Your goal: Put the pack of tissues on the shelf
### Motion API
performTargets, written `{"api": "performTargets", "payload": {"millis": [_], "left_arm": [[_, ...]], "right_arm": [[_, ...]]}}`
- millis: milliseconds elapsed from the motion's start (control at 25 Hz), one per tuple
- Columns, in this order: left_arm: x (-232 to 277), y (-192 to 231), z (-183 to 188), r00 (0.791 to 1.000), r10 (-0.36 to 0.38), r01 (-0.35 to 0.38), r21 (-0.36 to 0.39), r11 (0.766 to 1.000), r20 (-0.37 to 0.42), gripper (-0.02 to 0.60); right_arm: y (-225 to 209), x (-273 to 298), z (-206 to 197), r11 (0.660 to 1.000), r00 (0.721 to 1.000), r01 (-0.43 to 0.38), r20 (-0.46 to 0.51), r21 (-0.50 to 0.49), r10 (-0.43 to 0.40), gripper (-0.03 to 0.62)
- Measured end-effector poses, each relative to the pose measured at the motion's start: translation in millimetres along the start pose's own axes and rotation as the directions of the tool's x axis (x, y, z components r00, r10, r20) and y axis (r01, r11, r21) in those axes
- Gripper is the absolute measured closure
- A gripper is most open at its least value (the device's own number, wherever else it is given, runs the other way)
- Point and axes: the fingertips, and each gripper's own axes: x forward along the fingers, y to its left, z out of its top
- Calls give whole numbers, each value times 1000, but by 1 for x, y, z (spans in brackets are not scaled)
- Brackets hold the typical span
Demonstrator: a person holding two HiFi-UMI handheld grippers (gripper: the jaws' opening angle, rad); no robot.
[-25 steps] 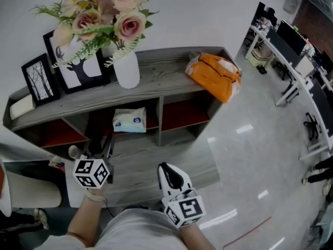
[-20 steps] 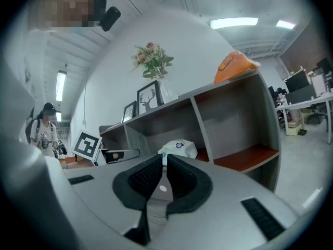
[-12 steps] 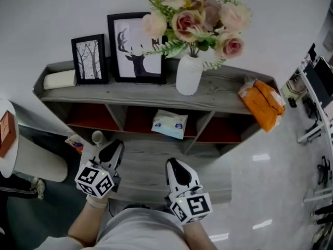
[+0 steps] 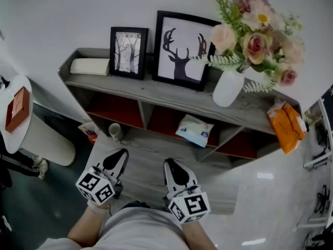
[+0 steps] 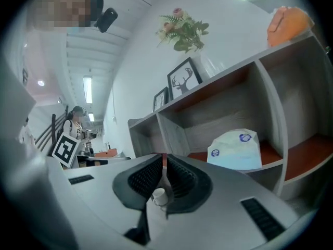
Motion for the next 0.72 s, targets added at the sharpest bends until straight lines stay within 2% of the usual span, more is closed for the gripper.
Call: {"api": "performTargets", "payload": {"millis": [360,720], "left_arm": [[-16,10,-6,1000,20,-20,-7,1000,-12,561],[-10,4,-12,999,-20,19,-23,1000,-28,563]], "right_arm": [[20,20,-13,998,997,-63,-36,0,63,557],[23,20,-16,997,996,-82,-45,-1,82,557]]}}
